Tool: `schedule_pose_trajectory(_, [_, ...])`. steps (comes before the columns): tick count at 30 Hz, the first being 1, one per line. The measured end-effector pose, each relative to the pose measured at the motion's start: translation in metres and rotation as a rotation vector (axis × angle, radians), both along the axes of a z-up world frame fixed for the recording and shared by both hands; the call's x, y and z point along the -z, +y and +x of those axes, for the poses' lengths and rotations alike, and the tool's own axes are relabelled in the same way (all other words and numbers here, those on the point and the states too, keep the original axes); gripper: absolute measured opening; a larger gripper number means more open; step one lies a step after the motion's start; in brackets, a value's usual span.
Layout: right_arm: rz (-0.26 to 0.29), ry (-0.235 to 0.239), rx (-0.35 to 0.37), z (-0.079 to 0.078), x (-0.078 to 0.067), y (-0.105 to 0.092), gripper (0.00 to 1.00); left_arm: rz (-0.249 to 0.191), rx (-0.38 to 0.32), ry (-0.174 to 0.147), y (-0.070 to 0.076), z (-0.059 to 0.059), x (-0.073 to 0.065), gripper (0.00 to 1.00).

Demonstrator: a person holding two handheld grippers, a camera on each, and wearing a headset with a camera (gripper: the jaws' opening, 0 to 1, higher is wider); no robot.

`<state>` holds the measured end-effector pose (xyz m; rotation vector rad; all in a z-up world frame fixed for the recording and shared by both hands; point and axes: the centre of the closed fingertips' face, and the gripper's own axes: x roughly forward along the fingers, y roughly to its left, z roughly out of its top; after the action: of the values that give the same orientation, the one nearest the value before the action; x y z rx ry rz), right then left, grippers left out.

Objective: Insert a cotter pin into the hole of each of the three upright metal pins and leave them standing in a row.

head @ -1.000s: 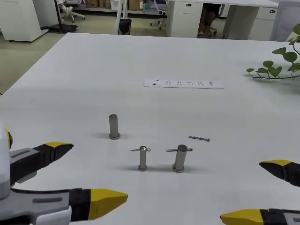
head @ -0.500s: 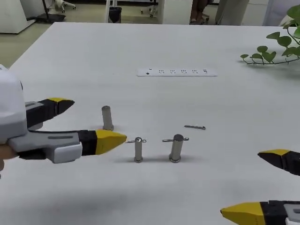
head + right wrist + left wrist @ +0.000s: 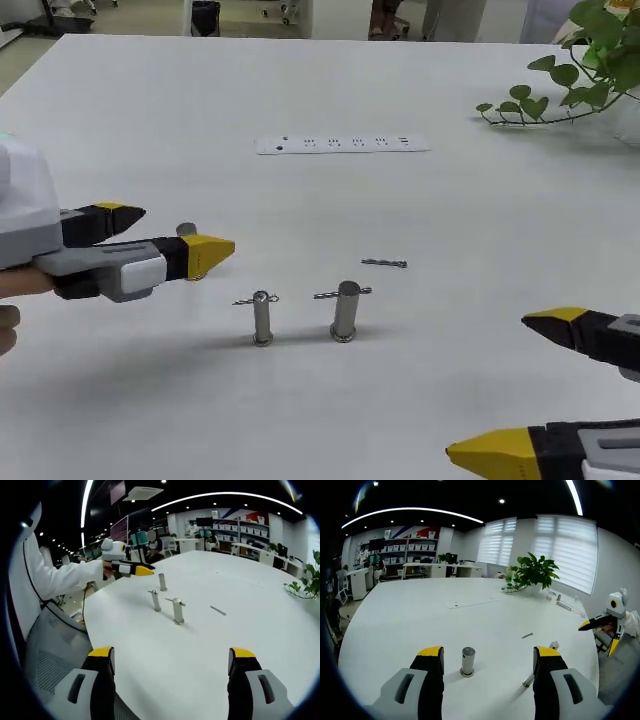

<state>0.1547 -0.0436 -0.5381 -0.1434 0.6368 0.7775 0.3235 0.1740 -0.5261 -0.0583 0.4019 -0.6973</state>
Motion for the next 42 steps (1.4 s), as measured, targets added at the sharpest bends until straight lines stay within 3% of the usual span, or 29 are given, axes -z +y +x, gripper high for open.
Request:
schedule_pose_trajectory(3, [0.006,0.006,-0.003,-0.001,0.000,0.001,0.92,-0.017,-0.006,0.028,0.003,0.009,0.011,0.60])
schedule_pose_trajectory(10, [-0.006,0.009,-0.002,-0.001,0.001,0.000,0.91,0.011,-0.013,0.044,0.007,0.022,0.031,0.48])
schedule_pose_trajectory(12, [-0.007,0.011,-0.003,0.000,0.001,0.000,0.91,0.025,-0.012,0.048,0.007,0.024,0.036,0.44])
schedule_pose_trajectory(14, [-0.012,0.013,-0.003,0.000,0.003,0.000,0.91,0.068,-0.011,0.039,0.008,0.027,0.042,0.42])
schedule_pose_trajectory(17, [-0.013,0.017,-0.001,0.000,0.004,-0.001,0.90,0.076,-0.007,0.044,0.006,0.028,0.047,0.38])
schedule_pose_trajectory(22, [-0.017,0.023,0.005,0.001,0.005,-0.002,0.90,0.100,-0.005,0.030,0.004,0.032,0.052,0.23])
schedule_pose_trajectory(28, [-0.024,0.027,0.007,0.000,0.007,-0.004,0.88,0.116,-0.016,0.032,0.004,0.033,0.056,0.18])
schedule_pose_trajectory(30, [-0.032,0.030,0.011,0.001,0.009,-0.006,0.87,0.110,0.008,0.034,0.000,0.029,0.055,0.12])
schedule_pose_trajectory(33, [-0.037,0.033,0.005,0.000,0.010,-0.006,0.87,0.133,0.013,0.018,0.000,0.030,0.055,0.11])
schedule_pose_trajectory(34, [-0.036,0.033,0.001,0.000,0.010,-0.005,0.87,0.083,-0.019,0.056,0.000,0.030,0.055,0.11])
schedule_pose_trajectory(35, [-0.034,0.034,-0.001,0.000,0.011,-0.004,0.87,0.075,-0.025,0.057,0.000,0.030,0.055,0.11])
schedule_pose_trajectory(36, [-0.031,0.034,-0.003,0.000,0.011,-0.004,0.87,0.090,-0.025,0.041,0.001,0.032,0.054,0.11])
schedule_pose_trajectory(42, [-0.031,0.037,-0.006,0.000,0.011,-0.005,0.87,0.096,-0.042,0.036,0.001,0.033,0.054,0.10])
